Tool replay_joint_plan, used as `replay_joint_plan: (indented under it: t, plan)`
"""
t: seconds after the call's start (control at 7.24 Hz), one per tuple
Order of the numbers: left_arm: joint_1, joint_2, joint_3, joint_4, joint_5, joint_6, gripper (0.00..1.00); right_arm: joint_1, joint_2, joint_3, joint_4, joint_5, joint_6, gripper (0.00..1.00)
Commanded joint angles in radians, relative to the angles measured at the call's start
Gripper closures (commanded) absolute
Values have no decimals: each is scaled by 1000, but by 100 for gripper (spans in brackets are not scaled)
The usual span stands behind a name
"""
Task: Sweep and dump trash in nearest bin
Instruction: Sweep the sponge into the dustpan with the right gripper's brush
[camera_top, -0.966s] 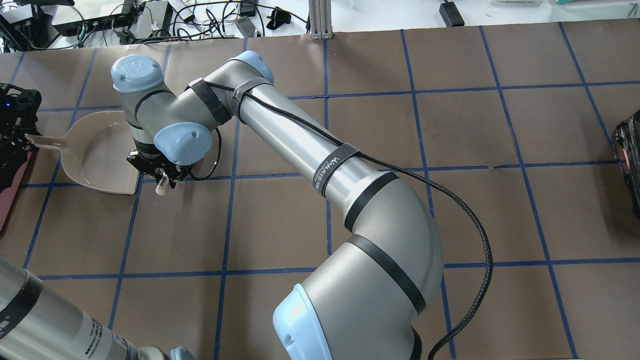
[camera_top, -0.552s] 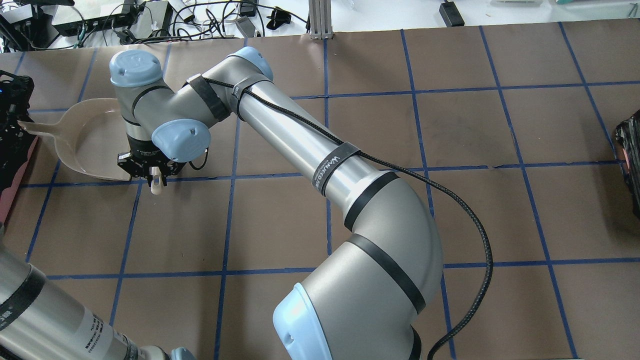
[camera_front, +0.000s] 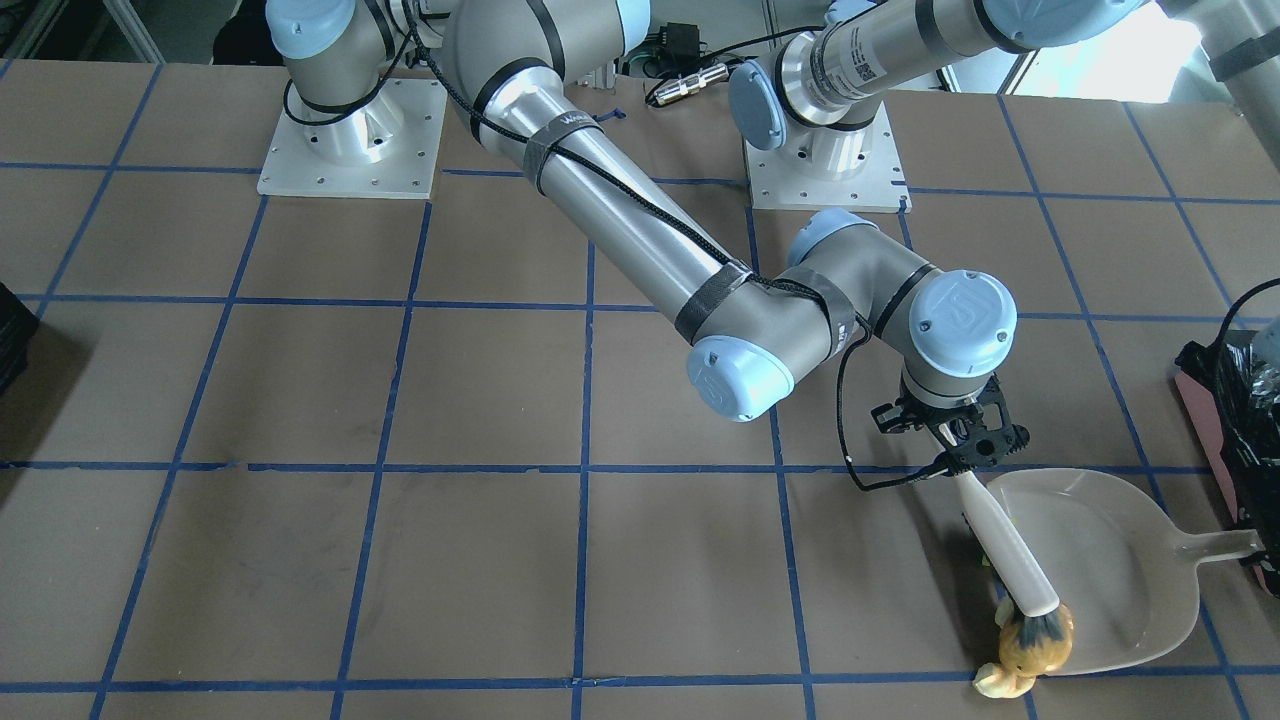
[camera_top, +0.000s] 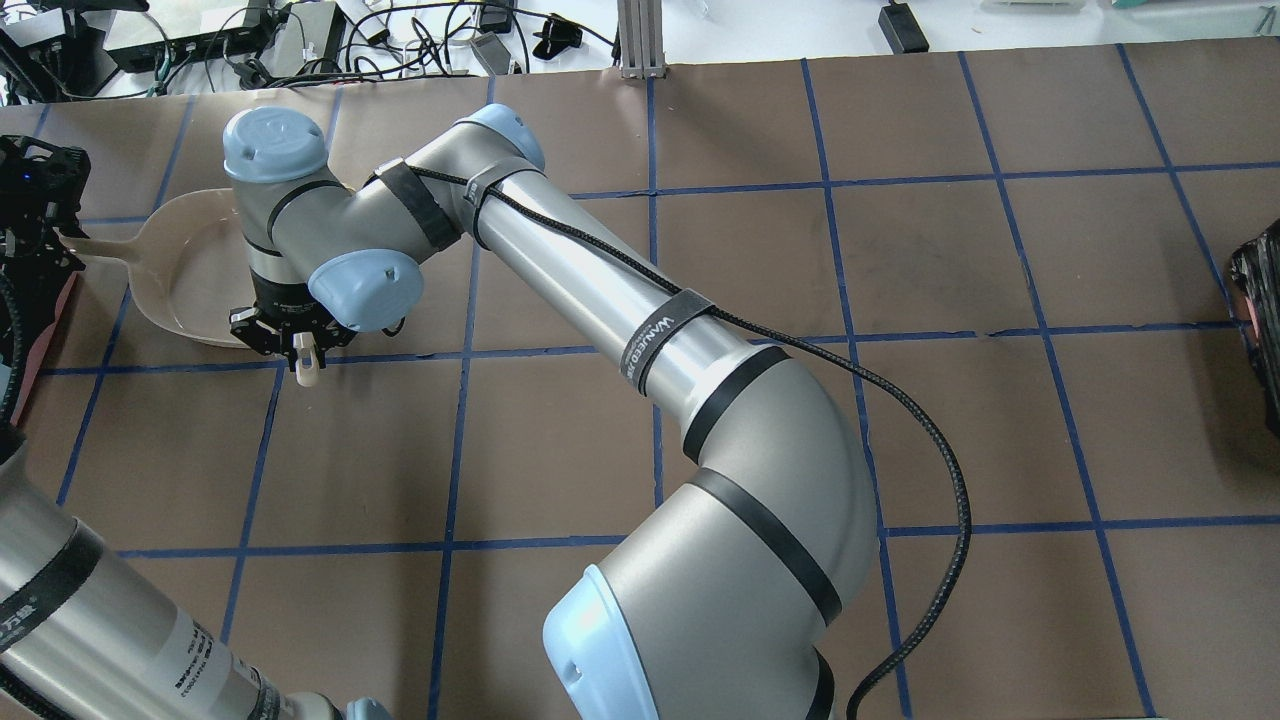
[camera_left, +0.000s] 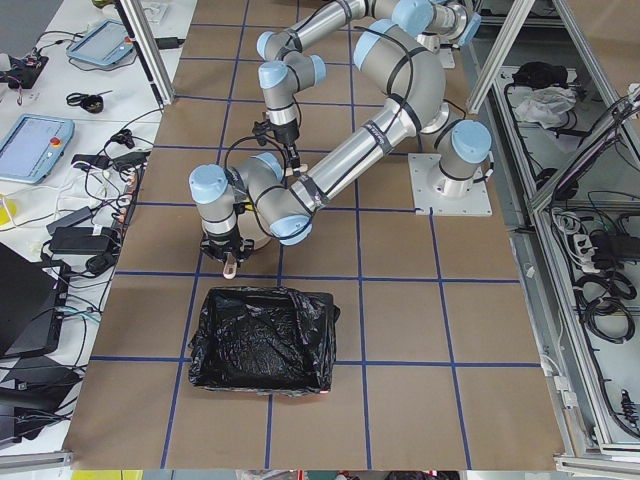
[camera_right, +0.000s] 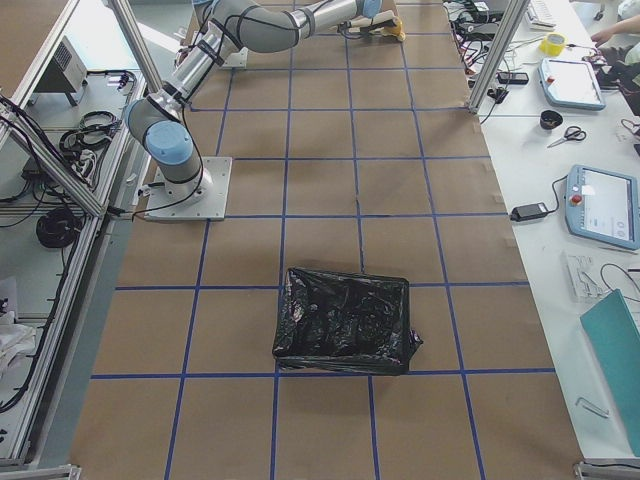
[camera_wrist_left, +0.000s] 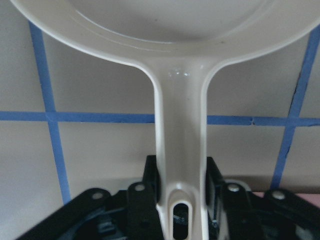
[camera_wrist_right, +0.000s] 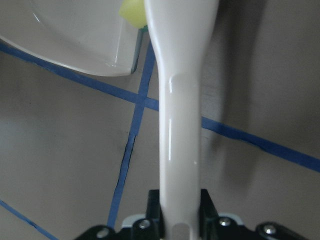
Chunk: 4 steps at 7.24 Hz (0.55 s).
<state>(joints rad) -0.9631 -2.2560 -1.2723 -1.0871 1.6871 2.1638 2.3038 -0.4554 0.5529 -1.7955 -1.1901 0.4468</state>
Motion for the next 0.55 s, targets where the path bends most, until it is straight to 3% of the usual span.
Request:
replay_joint_plan:
  t: [0.0,0.41]
  plan:
    - [-5,-28,40,0,-1,-1,100,29,7,-2,-60,20,1,100]
    - [-11,-33,44,-7,-3,-1,100,57,14,-4,-145,47,58,100]
